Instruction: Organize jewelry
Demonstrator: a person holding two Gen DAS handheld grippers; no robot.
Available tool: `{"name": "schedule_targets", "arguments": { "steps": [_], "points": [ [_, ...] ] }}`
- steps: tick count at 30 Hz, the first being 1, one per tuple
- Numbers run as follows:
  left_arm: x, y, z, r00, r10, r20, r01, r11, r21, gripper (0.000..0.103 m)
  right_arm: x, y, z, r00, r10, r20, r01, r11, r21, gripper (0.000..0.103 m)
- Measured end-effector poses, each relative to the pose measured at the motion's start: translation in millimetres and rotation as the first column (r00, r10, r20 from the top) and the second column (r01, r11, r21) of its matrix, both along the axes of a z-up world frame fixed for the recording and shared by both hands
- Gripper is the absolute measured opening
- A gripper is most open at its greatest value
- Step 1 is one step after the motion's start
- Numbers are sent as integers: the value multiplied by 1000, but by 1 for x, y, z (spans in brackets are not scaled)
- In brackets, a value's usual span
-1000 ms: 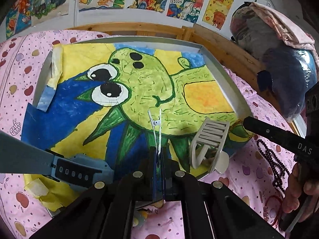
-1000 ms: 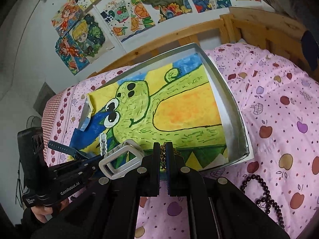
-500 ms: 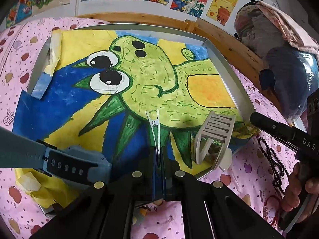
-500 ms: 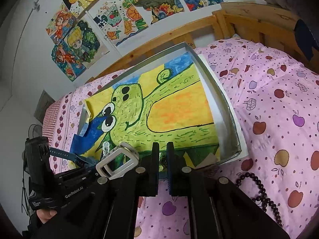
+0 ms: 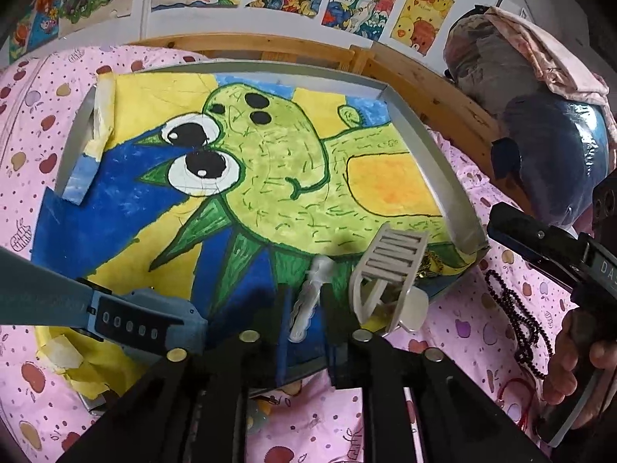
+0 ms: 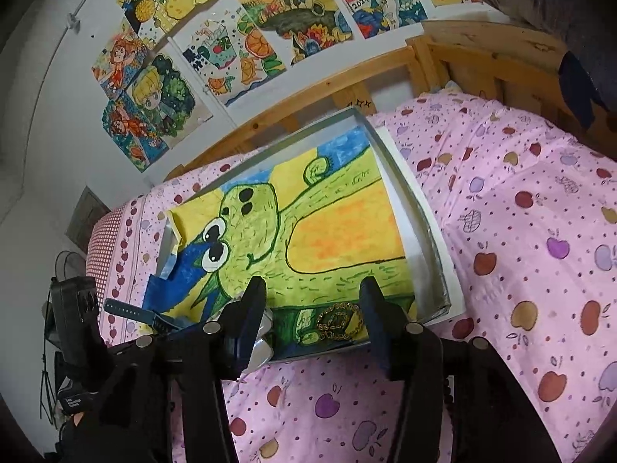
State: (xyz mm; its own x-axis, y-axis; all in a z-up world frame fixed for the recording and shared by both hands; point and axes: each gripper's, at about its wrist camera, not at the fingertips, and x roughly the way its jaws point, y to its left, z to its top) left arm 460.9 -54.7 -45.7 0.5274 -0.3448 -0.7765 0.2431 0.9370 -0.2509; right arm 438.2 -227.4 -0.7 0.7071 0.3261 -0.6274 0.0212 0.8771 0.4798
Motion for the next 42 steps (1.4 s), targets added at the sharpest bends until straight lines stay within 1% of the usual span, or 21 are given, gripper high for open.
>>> {"name": "schedule_targets", "arguments": {
  "steps": [1, 2, 4, 5, 6, 7, 8, 9, 10, 11, 12, 13, 14, 20, 24, 26, 31, 38, 42],
  "points": [
    [-1, 1, 2, 1000, 2, 2, -2, 1000, -3, 18, -1, 0, 2, 1000, -1, 4, 1, 1000, -4, 47],
    [-3, 2, 4, 1000, 4, 6, -4, 1000, -10, 18, -3, -1, 5, 1000, -3, 7, 3, 1000, -8, 52],
    [-5, 3, 8, 1000, 5, 11, -5, 1000, -20, 21, -8, -1, 10, 1000, -3, 22, 4, 1000, -19, 59],
    [-8, 4, 11, 1000, 7, 16, -6, 1000, -21, 22, -11, -1, 14, 1000, -3, 29, 3, 1000, -28, 60],
    [-9, 4, 13, 1000, 7, 22, -7, 1000, -21, 26, -13, -1, 16, 999, -1, 34, 2, 999, -34, 60],
    [-12, 5, 16, 1000, 6, 31, -5, 1000, -21, 33, -16, 0, 19, 999, 0, 39, 2, 999, -43, 62],
    [-15, 5, 19, 999, 8, 40, -7, 1000, -22, 37, -20, 0, 21, 999, 1, 44, 2, 999, -53, 65],
    [-19, 7, 24, 998, 13, 53, -12, 1000, -24, 51, -23, -1, 24, 999, 1, 50, 2, 998, -59, 67],
    [-21, 8, 27, 998, 19, 64, -18, 999, -28, 73, -27, -1, 27, 998, 1, 55, 2, 998, -70, 69],
    [-27, 10, 33, 995, 37, 91, -34, 999, -37, 82, -31, -1, 30, 998, 0, 61, 5, 997, -80, 71],
    [-33, 14, 39, 990, 59, 127, -53, 997, -51, 87, -34, -2, 33, 998, -1, 65, 7, 996, -87, 71],
    [-37, 16, 45, 987, 67, 148, -58, 996, -61, 87, -38, -2, 35, 997, -2, 71, 8, 995, -95, 73],
    [-40, 17, 49, 986, 66, 156, -57, 996, -65, 87, -43, -2, 38, 997, 0, 78, 8, 995, -103, 76],
    [-61, 23, 72, 976, 84, 200, -71, 995, -75, 90, -71, -2, 57, 992, 13, 125, 3, 991, -132, 86],
    [-83, 29, 86, 961, 109, 253, -85, 991, -102, 98, -90, 3, 70, 986, 24, 165, 3, 986, -164, 88],
    [-95, 30, 94, 952, 116, 282, -90, 990, -105, 99, -101, 4, 76, 983, 29, 181, 4, 984, -179, 90],
    [-121, 31, 110, 937, 124, 326, -101, 991, -86, 103, -129, 9, 90, 976, 42, 214, 5, 976, -216, 91],
    [-155, 34, 124, 920, 125, 372, -116, 992, -47, 103, -164, 19, 107, 964, 58, 260, 17, 960, -280, 95],
    [-175, 36, 128, 913, 118, 390, -121, 993, -16, 103, -182, 22, 112, 960, 65, 274, 18, 957, -290, 96]
  ]
}}
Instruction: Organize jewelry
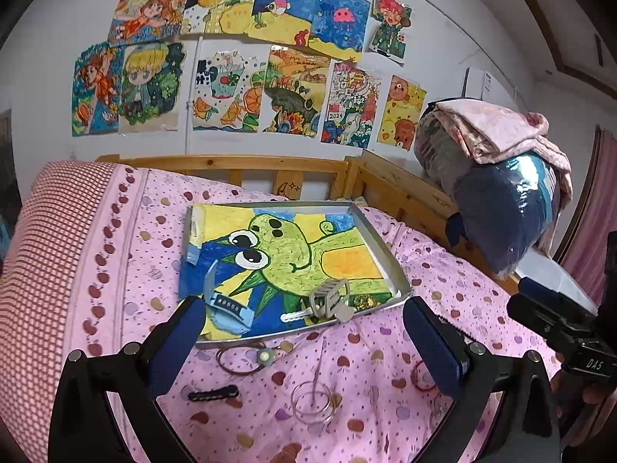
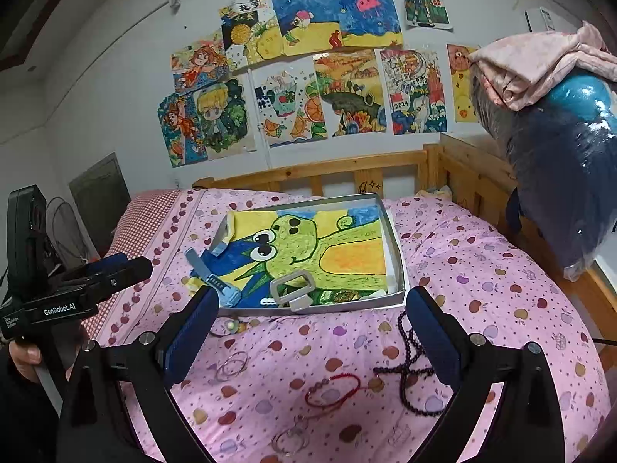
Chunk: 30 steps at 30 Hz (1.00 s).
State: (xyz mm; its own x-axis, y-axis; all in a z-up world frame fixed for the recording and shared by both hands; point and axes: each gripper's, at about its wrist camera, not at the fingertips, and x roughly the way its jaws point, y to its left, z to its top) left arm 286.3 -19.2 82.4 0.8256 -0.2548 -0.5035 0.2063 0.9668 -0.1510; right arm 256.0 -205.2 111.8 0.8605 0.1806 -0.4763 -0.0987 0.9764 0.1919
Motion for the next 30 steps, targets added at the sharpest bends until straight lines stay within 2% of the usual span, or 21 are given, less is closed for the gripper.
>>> {"name": "schedule_targets", "arguments": {
  "steps": [6, 8, 24, 30],
  "points": [
    [-26, 0, 2, 1000, 2, 11, -2, 999, 35, 103, -25, 6, 2, 1000, -2, 12, 3, 1000, -31, 96],
    [-34, 1, 1, 1000, 0, 10, 0, 999, 32, 103, -33, 8, 2, 1000, -6, 16, 7, 999, -47, 101],
    [-92, 4, -8, 998, 37, 43, -41, 993, 113, 103, -90, 15, -5, 1000, 2, 3, -1, 995, -95, 101],
    [-110, 2, -22, 998, 42, 56, -52, 981, 186, 103, -109, 18, -16, 1000, 9, -27, -12, 992, -124, 101]
  ]
}}
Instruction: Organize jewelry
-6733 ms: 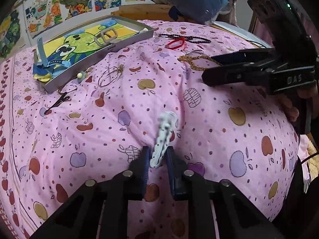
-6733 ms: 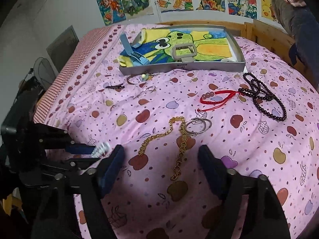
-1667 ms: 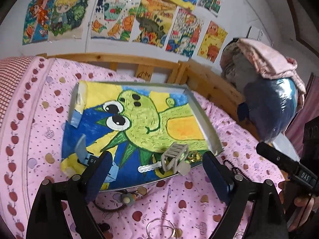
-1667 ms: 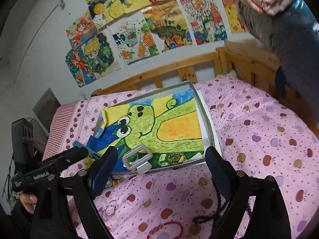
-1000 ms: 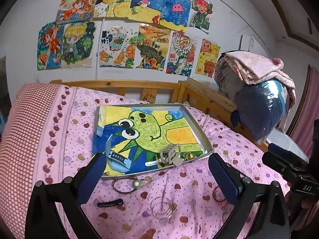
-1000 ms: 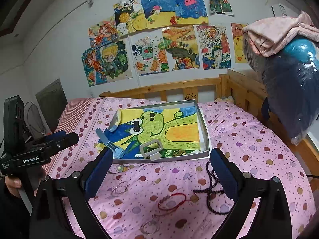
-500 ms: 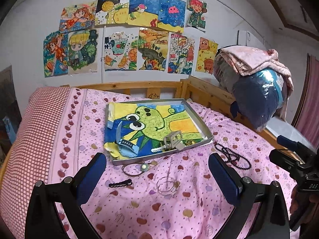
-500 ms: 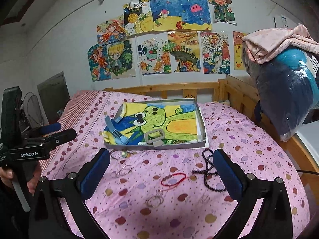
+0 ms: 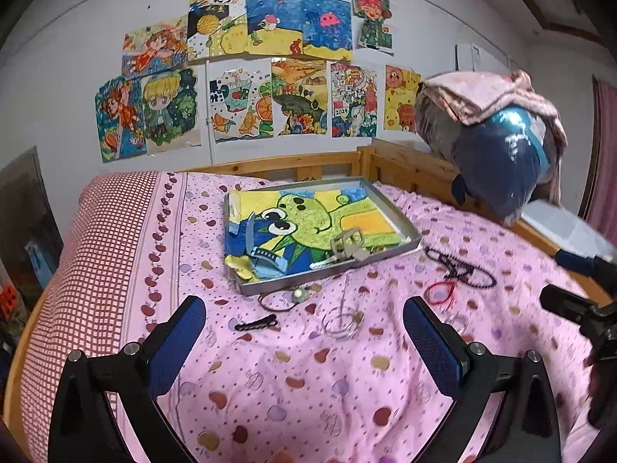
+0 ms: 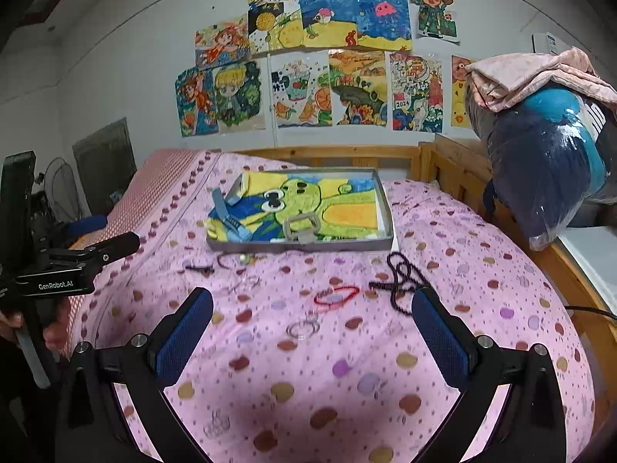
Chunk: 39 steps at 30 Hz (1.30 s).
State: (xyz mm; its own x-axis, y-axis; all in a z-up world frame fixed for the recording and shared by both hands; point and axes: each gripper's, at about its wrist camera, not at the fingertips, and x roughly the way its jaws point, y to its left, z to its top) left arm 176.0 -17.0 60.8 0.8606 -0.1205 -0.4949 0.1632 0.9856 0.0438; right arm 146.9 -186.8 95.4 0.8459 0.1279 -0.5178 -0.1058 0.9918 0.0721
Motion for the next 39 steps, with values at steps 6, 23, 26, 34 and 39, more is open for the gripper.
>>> {"name": "schedule_targets", "arguments": {
  "steps": [6, 23, 26, 34, 39],
  "points": [
    [-11, -3, -23, 999, -7, -51, 11, 996, 86, 103, -9, 2, -19, 998, 13, -58, -14, 1000, -16, 101],
    [31, 9, -85, 931, -143, -335, 150, 989, -6, 103, 6, 3, -69, 975, 66, -212, -62, 998, 26, 101],
    [46, 9, -90, 910, -182, -372, 179, 983, -42, 103, 15, 2, -72, 969, 84, -231, -74, 996, 51, 101],
    [87, 3, -94, 889, -234, -394, 226, 972, -66, 103, 50, 2, -77, 959, 119, -256, -90, 988, 125, 101],
    [110, -9, -99, 872, -272, -407, 276, 960, -50, 95, 69, 7, -83, 951, 125, -281, -92, 988, 126, 86]
  ]
}}
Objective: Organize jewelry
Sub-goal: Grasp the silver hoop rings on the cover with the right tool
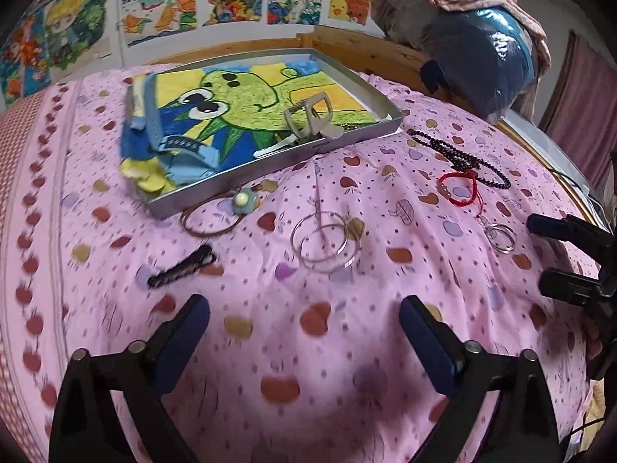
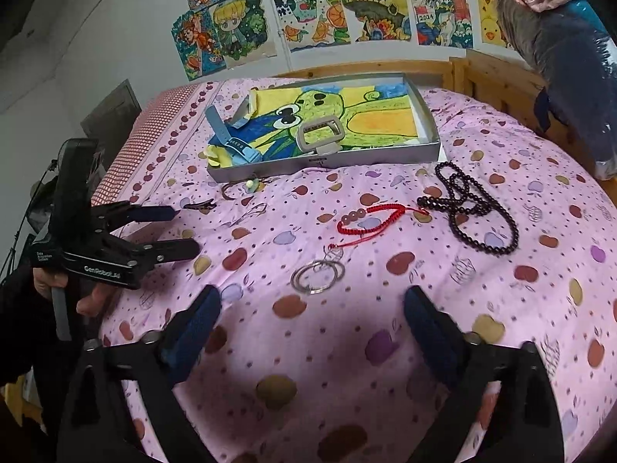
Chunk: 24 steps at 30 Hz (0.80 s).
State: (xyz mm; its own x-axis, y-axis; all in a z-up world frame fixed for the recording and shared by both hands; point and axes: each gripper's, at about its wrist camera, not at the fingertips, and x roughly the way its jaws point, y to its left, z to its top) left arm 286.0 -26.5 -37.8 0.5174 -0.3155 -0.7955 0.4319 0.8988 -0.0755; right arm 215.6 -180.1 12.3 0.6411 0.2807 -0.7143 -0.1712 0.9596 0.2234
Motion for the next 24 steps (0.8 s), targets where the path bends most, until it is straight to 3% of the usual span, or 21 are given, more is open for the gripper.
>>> {"name": "schedule_targets", "arguments": {
  "steps": [6, 8, 10, 12, 16, 24],
  "points": [
    [21, -13, -5, 999, -41, -8, 41, 999, -1, 89, 12, -1, -8, 1000, 5, -20, -5, 1000, 14, 82],
    [24, -18, -8, 998, -58, -14, 58, 998, 6, 83, 14, -1, -11, 1000, 8, -28, -8, 1000, 15, 79],
    [28, -22, -13, 997, -75, -33, 75, 997, 7, 67, 15, -1, -15, 999, 10, -34, -10, 1000, 16, 78],
    [34, -25, -18, 994, -88, -61, 88, 996, 6, 54, 15, 0, -17, 999, 12, -33, -11, 1000, 7, 71],
    [40, -30, -21, 991, -113, -68, 113, 994, 5, 40, 18, 0, -19, 999, 14, -32, -14, 1000, 3, 63],
    [50, -46, -28, 977, -183, -114, 188, 981, 36, 30, 21, 3, -23, 999, 36, -41, -36, 999, -1, 51]
  ]
}}
